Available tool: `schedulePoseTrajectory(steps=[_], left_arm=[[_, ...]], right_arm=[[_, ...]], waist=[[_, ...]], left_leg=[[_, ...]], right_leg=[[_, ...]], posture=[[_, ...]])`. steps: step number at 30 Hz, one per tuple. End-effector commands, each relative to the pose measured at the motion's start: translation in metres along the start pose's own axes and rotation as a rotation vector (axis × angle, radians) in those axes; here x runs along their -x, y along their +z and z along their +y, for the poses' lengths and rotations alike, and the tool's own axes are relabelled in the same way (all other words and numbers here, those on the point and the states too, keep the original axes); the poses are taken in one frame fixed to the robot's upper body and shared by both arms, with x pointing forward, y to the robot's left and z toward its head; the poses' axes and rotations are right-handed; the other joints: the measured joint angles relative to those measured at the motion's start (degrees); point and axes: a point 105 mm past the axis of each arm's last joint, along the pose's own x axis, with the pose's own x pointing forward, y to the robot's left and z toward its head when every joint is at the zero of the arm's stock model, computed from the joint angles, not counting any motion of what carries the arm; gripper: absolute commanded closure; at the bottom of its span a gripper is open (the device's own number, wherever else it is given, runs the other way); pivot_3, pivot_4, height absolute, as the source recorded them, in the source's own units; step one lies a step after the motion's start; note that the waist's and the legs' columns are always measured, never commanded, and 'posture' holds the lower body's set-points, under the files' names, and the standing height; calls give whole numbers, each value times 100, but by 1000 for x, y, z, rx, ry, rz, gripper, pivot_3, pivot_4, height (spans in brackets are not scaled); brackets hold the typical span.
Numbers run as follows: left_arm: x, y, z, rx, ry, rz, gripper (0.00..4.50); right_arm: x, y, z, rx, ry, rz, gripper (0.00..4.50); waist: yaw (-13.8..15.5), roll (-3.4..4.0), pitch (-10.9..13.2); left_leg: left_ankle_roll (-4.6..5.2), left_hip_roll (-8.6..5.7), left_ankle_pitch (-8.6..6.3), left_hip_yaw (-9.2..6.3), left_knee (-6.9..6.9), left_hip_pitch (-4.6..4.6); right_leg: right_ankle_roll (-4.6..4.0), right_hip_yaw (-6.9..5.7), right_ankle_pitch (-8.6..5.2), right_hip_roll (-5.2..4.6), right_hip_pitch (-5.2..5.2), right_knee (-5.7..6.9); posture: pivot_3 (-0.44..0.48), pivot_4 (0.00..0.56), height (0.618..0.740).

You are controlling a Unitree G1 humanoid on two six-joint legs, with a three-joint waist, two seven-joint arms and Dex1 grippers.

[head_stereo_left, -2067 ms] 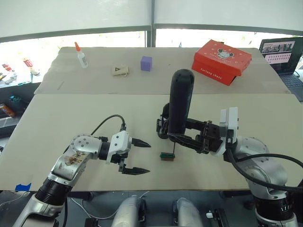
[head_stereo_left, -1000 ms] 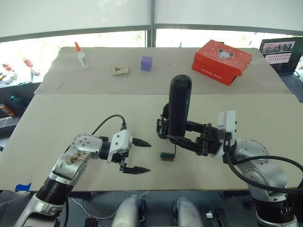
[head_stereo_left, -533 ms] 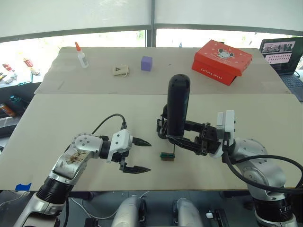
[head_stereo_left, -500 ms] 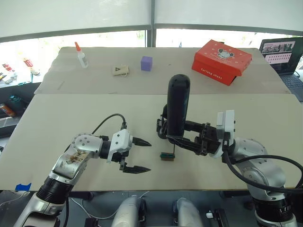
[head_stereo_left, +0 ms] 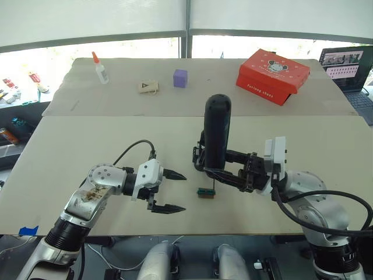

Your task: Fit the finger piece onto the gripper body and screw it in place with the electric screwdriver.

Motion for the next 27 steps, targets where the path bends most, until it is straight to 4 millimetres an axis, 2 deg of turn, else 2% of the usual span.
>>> schedulePoseTrajectory(steps=[1, 13, 27], left_arm=[[0, 6, 1, -23, -9, -7, 0], [2, 5, 3, -23, -2, -2, 0], [3, 6, 5, -28, 6, 1, 0]], right_arm=[[-2, 19, 2, 85, 18, -53, 2578], [-3, 21, 0, 68, 19, -47, 2578], [0, 10, 5, 16, 32, -4, 2578]], waist=[[0, 0, 0], [-4, 0, 0], [-2, -1, 0]], left_leg=[[0, 0, 0, 0, 0, 0], [0, 0, 0, 0, 0, 0], [0, 0, 0, 0, 0, 0]], right_leg=[[0, 0, 0, 0, 0, 0], [0, 0, 0, 0, -1, 0], [0, 0, 0, 0, 0, 0]], posture=[[0, 150, 740], [0, 150, 740], [0, 150, 740]])
